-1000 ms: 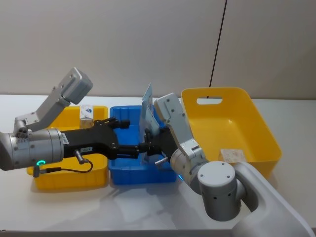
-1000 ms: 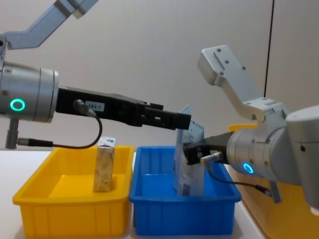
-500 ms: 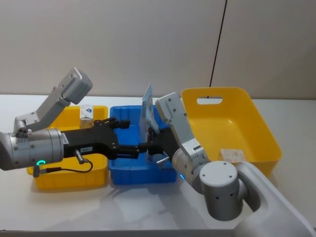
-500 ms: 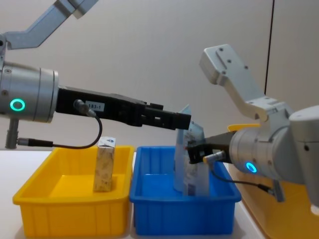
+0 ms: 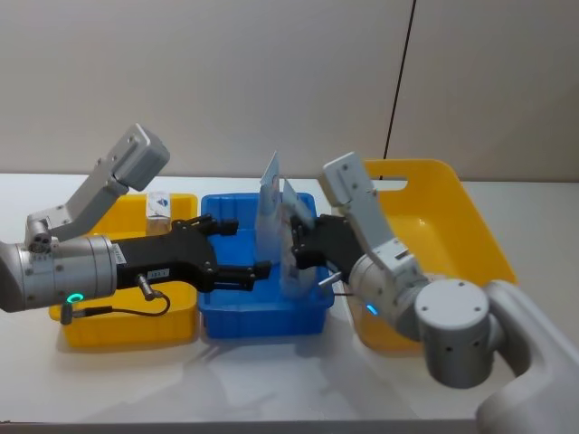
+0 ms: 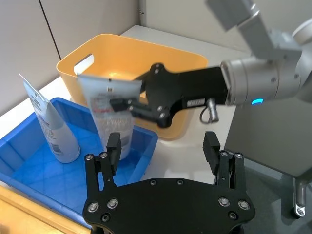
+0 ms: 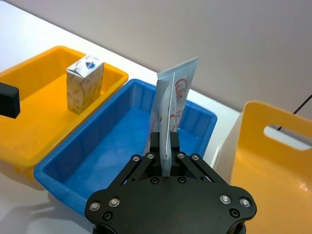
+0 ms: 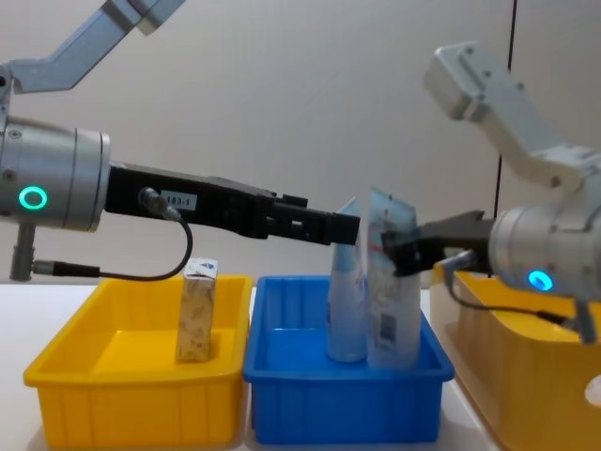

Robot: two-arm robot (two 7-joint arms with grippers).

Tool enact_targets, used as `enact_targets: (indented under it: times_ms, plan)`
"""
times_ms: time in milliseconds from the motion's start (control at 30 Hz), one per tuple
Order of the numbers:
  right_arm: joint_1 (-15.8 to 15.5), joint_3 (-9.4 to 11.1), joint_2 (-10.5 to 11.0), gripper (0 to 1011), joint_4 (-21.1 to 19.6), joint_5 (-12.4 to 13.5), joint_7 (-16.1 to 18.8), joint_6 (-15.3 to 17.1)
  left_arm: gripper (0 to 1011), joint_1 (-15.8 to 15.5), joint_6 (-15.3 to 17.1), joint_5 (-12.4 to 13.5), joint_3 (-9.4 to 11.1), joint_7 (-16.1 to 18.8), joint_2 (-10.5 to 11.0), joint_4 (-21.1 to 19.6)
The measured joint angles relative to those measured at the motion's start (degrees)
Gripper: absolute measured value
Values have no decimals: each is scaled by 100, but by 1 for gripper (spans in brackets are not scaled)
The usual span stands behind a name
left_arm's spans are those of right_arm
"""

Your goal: Bimanual collaborative sorting of washing and personal care products

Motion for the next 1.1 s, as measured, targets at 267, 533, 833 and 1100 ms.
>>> enact_targets:
  times_ms: [267, 533, 833, 1100]
  plan:
    - [42, 172, 349, 71, -313, 129, 442, -74, 1001, 0, 0, 0, 0, 0, 0, 0]
    - [87, 453, 593, 71, -595, 285, 730, -152, 1001, 0, 0, 0, 0, 0, 0, 0]
    - [107, 804, 718, 71, -793, 428, 799, -196, 1001, 0, 0, 0, 0, 0, 0, 0]
    - [71, 1191, 793, 71, -961, 543, 745, -155, 1001, 0, 0, 0, 0, 0, 0, 0]
